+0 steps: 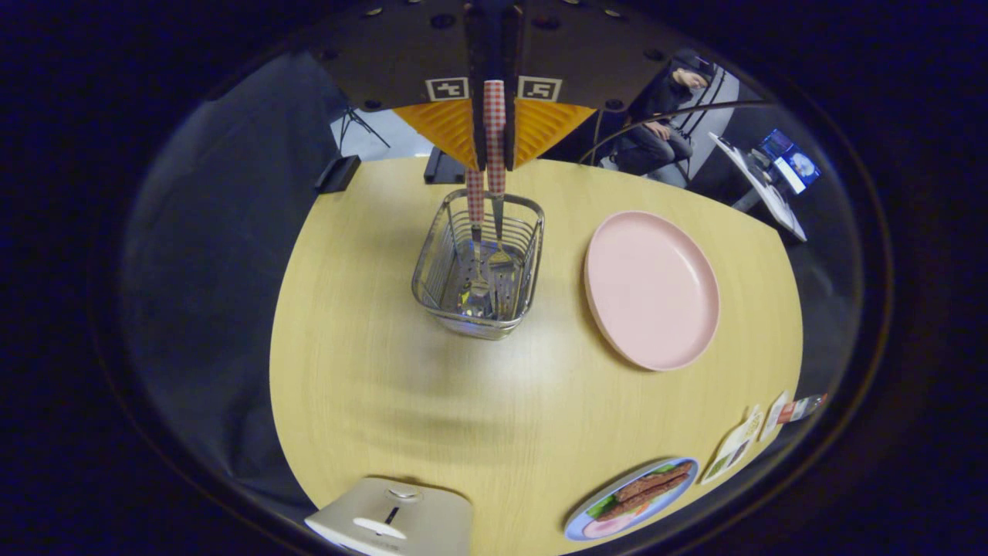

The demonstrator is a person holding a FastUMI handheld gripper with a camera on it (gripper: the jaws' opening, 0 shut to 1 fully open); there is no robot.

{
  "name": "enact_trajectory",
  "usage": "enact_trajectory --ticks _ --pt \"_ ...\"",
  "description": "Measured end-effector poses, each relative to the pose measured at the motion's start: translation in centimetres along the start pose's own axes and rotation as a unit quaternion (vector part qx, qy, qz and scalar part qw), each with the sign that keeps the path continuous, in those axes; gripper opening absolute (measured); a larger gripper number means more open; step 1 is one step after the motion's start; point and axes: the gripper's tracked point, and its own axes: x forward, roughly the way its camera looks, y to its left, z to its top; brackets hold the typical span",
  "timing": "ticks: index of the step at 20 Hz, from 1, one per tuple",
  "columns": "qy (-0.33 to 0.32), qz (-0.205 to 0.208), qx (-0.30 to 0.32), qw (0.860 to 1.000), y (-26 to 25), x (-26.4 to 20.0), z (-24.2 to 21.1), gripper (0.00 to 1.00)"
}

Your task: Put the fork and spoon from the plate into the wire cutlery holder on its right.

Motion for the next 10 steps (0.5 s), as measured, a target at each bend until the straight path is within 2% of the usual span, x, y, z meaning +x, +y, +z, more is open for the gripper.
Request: enact_trajectory --ticks 1,7,10 --pt "-0.006 -0.003 0.000 1.000 -0.1 -0.3 0.3 0.12" --pt "-0.071 -0.003 -0.004 0.997 -0.1 -0.8 0.8 0.12" --pt "-0.126 -0.007 -0.009 0.992 0.1 -2.0 0.5 0.25"
